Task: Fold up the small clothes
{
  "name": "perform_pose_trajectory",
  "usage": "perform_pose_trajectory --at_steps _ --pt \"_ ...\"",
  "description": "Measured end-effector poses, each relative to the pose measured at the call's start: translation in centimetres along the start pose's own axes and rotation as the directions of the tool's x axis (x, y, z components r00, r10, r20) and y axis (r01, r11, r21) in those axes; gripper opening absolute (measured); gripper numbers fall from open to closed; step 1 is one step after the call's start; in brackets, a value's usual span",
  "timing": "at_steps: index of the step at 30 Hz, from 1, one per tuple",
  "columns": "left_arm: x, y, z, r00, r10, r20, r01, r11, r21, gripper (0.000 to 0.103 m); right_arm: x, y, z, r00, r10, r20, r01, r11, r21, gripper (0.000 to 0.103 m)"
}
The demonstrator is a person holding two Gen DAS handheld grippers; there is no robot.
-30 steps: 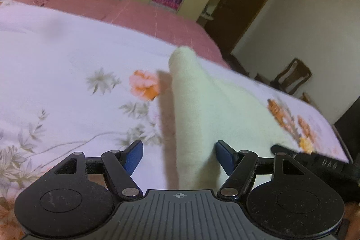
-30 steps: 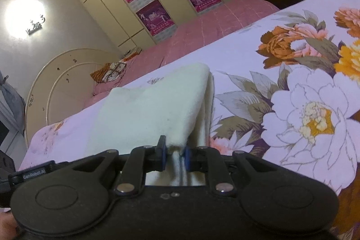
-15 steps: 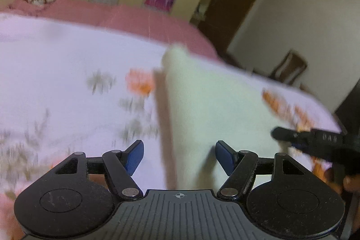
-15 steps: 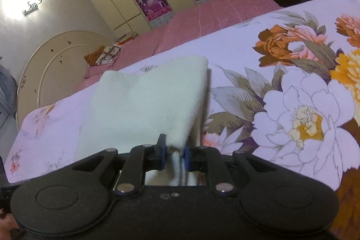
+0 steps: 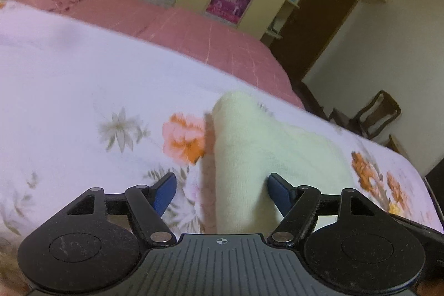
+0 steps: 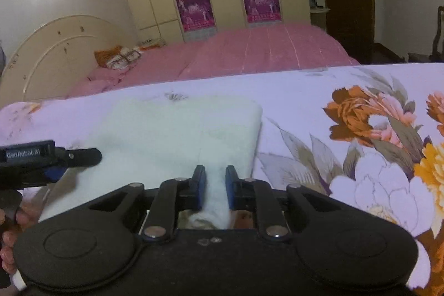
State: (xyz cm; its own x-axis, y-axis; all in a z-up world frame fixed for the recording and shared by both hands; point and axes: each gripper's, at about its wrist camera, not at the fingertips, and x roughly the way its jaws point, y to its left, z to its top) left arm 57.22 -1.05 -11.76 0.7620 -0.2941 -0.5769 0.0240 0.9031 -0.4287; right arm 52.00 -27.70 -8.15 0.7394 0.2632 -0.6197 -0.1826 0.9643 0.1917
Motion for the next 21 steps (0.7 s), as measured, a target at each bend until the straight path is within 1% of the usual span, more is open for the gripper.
perform_pose_trajectory --at_steps 1,2,3,4,5,7,8,9,10,12,14,15,16,17,19,21 --pt "-0.4 -0.2 0.2 0.999 -0.003 0.038 0.002 1.000 0.009 0.073 -0.4 -0.1 0.2 1.000 0.002 0.011 -0.002 1.000 0.003 0.015" --pt "-0.5 -0.5 0.4 0.998 0.003 0.064 -0.004 1.000 0.009 0.073 -0.8 0.1 0.4 0.999 0.013 0.040 -0.014 1.000 0.004 0.018" --pt "-0.4 -0.4 0.8 0.997 0.011 0.075 -0.011 1.000 -0.002 0.073 -1.2 0.1 0.8 0.997 0.025 0.072 -0.025 1.000 0.001 0.020" --pt "0.1 -0.1 1.3 0.997 0.022 0.069 -0.021 1.000 -0.020 0.073 -1.3 0.3 1.2 0.995 0.032 0.094 -0.031 1.000 -0.003 0.020" --pt "0.6 0.0 1.7 0.998 0.034 0.061 -0.032 0.999 -0.034 0.073 -1.0 0.4 1.5 0.995 0.029 0.098 -0.029 1.000 -0.008 0.020" --pt "1.9 0.4 2.3 0.998 0.044 0.041 -0.042 0.998 -0.047 0.073 0.3 0.5 2.3 0.997 0.010 0.083 -0.010 1.000 -0.008 0.021" --pt "3.0 0.5 2.6 0.998 0.056 0.000 -0.056 0.998 -0.035 0.073 1.0 0.4 2.5 0.998 0.013 0.069 -0.013 1.000 -0.005 0.021" --pt "3.8 0.6 2.6 0.998 0.061 -0.028 -0.061 0.998 -0.023 0.073 2.0 0.4 2.6 0.999 -0.003 0.036 0.003 1.000 -0.011 0.020" --pt "4.1 0.6 2.7 0.998 0.060 -0.023 -0.060 0.998 -0.002 0.073 3.1 0.3 2.5 0.999 -0.032 -0.011 0.031 0.999 -0.023 0.019" --pt "4.2 -0.1 2.7 0.996 0.083 -0.032 -0.081 0.995 0.055 0.075 3.5 0.1 2.2 0.999 -0.046 -0.009 0.045 0.998 -0.042 0.018" --pt "3.7 -0.3 3.0 0.995 0.089 -0.047 -0.086 0.994 0.062 0.075 3.4 0.0 2.2 0.999 -0.050 -0.011 0.049 0.998 -0.040 0.019" --pt "2.9 -0.5 3.2 0.996 0.080 -0.047 -0.077 0.995 0.058 0.075 3.0 0.0 2.1 0.999 -0.051 -0.010 0.050 0.998 -0.032 0.019" --pt "1.8 -0.8 2.9 0.998 0.064 -0.030 -0.061 0.995 0.078 0.075 2.4 -0.1 2.1 0.999 -0.050 -0.004 0.050 0.999 -0.017 0.021" --pt "1.0 -1.4 2.7 0.997 0.067 -0.025 -0.063 0.991 0.115 0.075 1.2 0.1 2.0 0.999 -0.045 0.015 0.045 0.999 -0.008 0.025" --pt "-0.4 -2.1 1.1 0.997 0.062 -0.039 -0.054 0.980 0.189 0.075 -0.9 0.1 1.4 0.999 -0.012 0.045 0.012 1.000 -0.005 0.032" --pt "-1.8 -2.5 -0.5 0.997 0.056 -0.048 -0.044 0.972 0.233 0.075 -2.3 0.2 0.5 0.999 0.016 0.031 -0.016 1.000 -0.007 0.032"
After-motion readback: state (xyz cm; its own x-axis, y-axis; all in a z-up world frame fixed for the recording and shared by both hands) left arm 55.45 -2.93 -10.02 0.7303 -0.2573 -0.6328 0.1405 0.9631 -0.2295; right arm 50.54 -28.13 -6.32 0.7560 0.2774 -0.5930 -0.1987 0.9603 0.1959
